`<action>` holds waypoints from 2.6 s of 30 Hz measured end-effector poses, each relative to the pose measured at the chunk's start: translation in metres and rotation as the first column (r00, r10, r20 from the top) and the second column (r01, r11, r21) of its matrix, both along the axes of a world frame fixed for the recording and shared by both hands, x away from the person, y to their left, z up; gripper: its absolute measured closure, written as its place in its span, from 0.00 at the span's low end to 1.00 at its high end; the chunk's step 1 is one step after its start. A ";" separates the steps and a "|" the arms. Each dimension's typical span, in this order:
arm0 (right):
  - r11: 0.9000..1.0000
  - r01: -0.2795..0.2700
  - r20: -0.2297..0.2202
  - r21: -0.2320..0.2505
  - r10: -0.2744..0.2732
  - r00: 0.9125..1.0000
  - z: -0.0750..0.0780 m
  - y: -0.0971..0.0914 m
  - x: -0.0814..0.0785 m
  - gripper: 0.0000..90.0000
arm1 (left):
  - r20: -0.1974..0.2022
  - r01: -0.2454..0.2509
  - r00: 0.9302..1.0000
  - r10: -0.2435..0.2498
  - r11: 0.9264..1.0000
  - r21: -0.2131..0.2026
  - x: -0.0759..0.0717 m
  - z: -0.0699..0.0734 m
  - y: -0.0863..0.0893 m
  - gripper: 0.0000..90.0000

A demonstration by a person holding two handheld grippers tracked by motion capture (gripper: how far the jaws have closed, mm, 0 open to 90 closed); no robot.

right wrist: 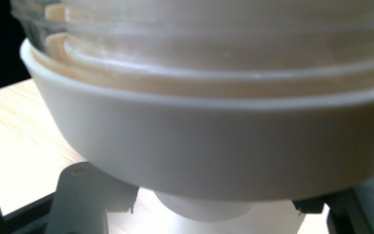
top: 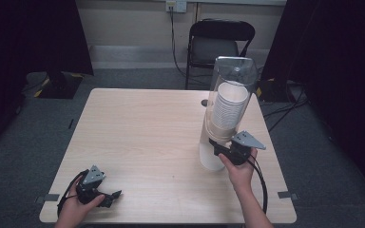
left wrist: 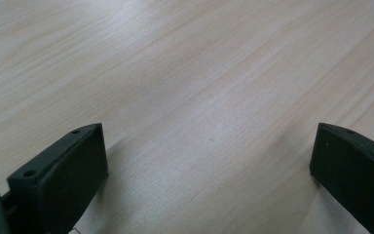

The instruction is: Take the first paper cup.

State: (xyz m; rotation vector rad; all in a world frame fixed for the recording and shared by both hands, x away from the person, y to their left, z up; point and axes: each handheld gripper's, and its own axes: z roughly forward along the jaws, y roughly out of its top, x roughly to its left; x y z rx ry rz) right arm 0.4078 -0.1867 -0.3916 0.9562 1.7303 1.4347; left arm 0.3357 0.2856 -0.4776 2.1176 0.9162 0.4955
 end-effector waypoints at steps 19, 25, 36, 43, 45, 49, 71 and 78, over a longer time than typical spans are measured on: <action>0.989 0.001 -0.112 -0.145 -0.017 0.994 -0.042 -0.002 0.005 0.42 | -0.002 -0.004 1.000 0.004 1.000 0.001 -0.001 0.000 0.000 0.00; 0.986 -0.017 -0.183 -0.164 -0.013 0.983 -0.060 -0.017 0.007 0.41 | -0.009 -0.006 1.000 0.006 1.000 0.009 -0.001 0.001 0.000 0.00; 0.963 -0.063 -0.266 -0.262 -0.010 0.964 -0.061 -0.039 -0.005 0.40 | -0.002 -0.009 1.000 0.009 1.000 0.000 -0.001 0.000 -0.001 0.00; 0.960 -0.074 -0.281 -0.270 -0.006 0.960 -0.059 -0.049 -0.014 0.40 | -0.002 -0.009 1.000 0.009 1.000 0.000 -0.001 0.000 -0.001 0.00; 0.970 -0.071 -0.287 -0.232 0.002 0.958 -0.063 -0.055 -0.020 0.40 | -0.002 -0.009 1.000 0.009 1.000 0.000 -0.001 0.000 -0.001 0.00; 0.964 -0.094 -0.281 -0.250 0.021 0.959 -0.059 -0.056 -0.027 0.40 | -0.002 -0.009 1.000 0.009 1.000 0.000 -0.001 0.000 -0.001 0.00; 0.943 -0.230 -0.263 -0.242 0.165 0.951 -0.056 -0.024 -0.044 0.39 | -0.001 -0.015 1.000 0.015 1.000 0.003 -0.002 0.000 -0.001 0.00; 0.925 -0.287 -0.266 -0.250 0.219 0.939 -0.057 -0.002 -0.044 0.39 | 0.002 -0.010 1.000 0.010 1.000 0.005 -0.002 0.000 -0.001 0.00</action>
